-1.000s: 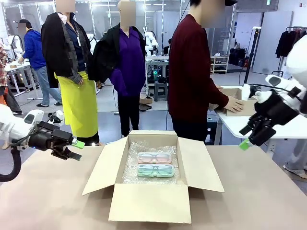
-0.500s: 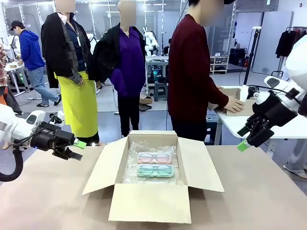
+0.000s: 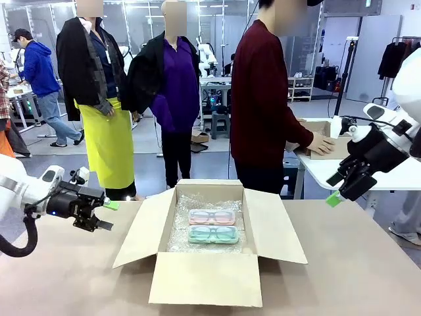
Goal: Pack the glasses set securely to prepare it for shipping.
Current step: Position the Package Box on the left side of the table.
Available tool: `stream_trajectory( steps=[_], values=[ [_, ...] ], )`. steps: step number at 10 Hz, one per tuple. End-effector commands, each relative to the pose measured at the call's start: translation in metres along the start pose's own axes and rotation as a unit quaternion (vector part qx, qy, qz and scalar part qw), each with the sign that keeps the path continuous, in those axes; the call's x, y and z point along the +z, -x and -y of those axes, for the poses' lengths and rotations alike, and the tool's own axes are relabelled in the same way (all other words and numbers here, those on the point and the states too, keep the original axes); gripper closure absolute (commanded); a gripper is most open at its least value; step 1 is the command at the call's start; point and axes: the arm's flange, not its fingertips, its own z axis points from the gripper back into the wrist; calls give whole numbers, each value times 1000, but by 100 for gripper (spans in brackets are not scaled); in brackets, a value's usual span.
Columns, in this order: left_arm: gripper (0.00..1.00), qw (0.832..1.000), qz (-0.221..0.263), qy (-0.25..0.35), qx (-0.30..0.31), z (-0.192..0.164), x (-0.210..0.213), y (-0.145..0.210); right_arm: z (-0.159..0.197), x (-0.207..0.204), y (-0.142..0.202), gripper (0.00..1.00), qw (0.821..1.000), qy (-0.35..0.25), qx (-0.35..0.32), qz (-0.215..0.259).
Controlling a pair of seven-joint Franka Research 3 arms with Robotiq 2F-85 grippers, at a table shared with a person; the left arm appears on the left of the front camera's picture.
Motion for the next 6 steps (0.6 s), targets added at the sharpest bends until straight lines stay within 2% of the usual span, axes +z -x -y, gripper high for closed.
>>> stream_trajectory(
  steps=[1,6],
  values=[
    [0,999,18,29,29,-20,-10,-18,0,1,-1,0,1000,-3,3,-4],
    [0,995,41,11,85,-50,-38,-12,0,1,-1,0,1000,-3,3,-4]
  ],
)
